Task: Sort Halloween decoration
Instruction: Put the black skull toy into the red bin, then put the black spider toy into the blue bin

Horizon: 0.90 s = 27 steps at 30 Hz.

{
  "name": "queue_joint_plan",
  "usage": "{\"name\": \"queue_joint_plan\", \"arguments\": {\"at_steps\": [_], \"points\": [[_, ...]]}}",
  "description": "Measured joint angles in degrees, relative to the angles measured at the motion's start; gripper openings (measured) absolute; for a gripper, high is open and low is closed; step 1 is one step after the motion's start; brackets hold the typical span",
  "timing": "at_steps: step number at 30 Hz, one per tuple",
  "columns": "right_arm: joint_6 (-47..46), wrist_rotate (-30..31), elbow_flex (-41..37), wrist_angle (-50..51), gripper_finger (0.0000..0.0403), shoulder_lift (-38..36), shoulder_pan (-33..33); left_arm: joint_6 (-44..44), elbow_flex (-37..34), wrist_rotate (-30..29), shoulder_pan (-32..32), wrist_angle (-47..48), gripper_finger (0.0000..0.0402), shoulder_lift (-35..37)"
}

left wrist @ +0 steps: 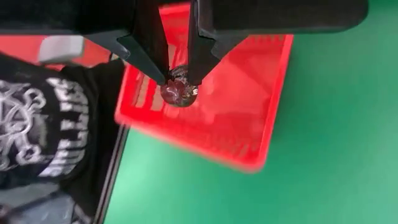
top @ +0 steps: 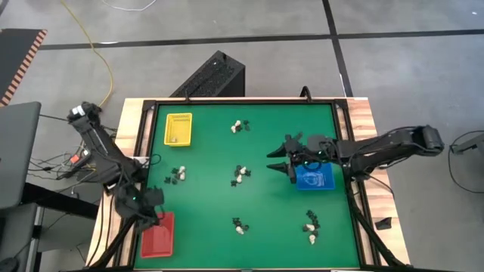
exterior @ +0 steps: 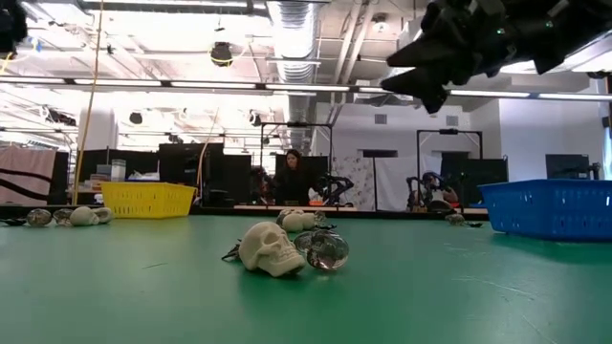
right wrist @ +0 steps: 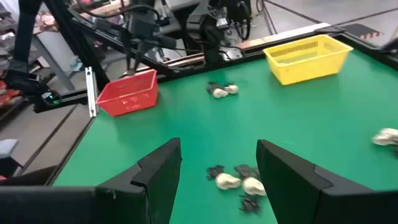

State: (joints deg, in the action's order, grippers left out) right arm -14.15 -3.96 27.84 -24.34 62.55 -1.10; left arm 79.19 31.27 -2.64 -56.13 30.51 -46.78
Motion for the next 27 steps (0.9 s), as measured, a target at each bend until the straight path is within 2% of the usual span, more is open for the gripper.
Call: {"name": "queue_joint_plan", "arguments": {"at_steps": [5,8,14,22,27], "points": [[-2.33,4.25,1.71,-2.66,0.0239,6.72,2.98,1.9,-2.14,0.48,-2.94,0.1,0.004,-0.62],[-4.63,4.41,3.34,-2.84,0.0239,9.77,3.81,-0.3,-2.24,2.63,-2.92,0.01,0.004,-1.24],[-5.53,4.58,6.34,-2.69,0.0239,15.0,5.9,-3.62,-2.24,2.78,-1.78,1.5,0.0045,-1.4],[-5.51,4.28,9.76,-2.62,0.0239,18.94,6.74,-5.22,-2.24,4.03,0.86,2.98,0.0106,-1.42],[-5.49,4.19,10.01,-2.68,0.0239,19.05,6.71,-8.4,-2.24,8.2,3.46,1.83,0.0143,-1.42]]}}
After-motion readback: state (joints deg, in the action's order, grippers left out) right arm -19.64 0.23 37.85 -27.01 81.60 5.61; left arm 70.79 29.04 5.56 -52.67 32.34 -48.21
